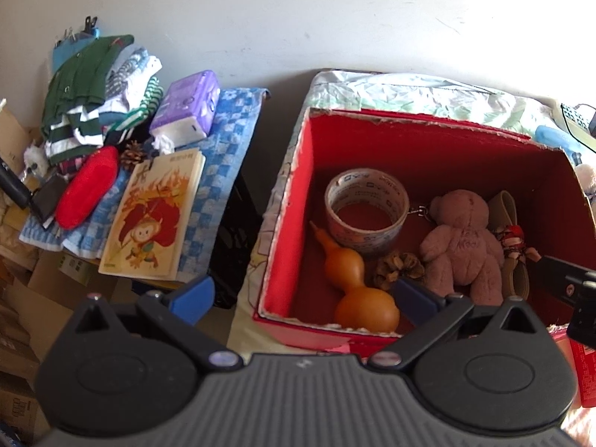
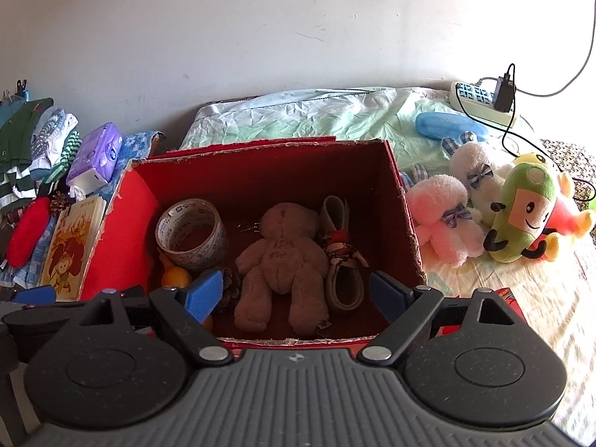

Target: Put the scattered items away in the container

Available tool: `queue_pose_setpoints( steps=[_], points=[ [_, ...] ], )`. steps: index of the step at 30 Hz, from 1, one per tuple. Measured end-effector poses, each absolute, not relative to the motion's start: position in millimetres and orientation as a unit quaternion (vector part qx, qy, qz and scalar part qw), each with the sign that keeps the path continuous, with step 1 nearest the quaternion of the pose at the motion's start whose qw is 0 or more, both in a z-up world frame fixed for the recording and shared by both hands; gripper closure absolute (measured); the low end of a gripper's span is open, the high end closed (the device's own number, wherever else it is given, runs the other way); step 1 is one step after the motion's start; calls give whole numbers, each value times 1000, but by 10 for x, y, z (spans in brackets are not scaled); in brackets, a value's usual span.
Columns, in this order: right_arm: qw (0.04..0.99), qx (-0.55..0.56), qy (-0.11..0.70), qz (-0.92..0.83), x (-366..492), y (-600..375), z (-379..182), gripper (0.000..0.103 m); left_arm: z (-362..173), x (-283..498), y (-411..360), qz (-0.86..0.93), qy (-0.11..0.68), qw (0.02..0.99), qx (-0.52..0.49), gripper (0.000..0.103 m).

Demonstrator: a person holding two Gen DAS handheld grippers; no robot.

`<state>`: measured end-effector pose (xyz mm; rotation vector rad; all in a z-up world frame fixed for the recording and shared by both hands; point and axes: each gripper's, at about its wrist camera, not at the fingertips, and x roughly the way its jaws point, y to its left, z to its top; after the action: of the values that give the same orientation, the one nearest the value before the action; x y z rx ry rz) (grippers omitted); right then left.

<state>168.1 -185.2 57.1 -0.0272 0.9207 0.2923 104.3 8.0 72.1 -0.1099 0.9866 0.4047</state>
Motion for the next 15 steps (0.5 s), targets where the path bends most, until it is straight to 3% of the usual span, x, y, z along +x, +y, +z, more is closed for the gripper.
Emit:
queue_pose_setpoints(
  steps=[15],
  points=[
    [875, -24, 459, 152, 1813, -1802, 522, 16, 699, 1157, 56, 199, 467, 861, -33, 0]
  ],
)
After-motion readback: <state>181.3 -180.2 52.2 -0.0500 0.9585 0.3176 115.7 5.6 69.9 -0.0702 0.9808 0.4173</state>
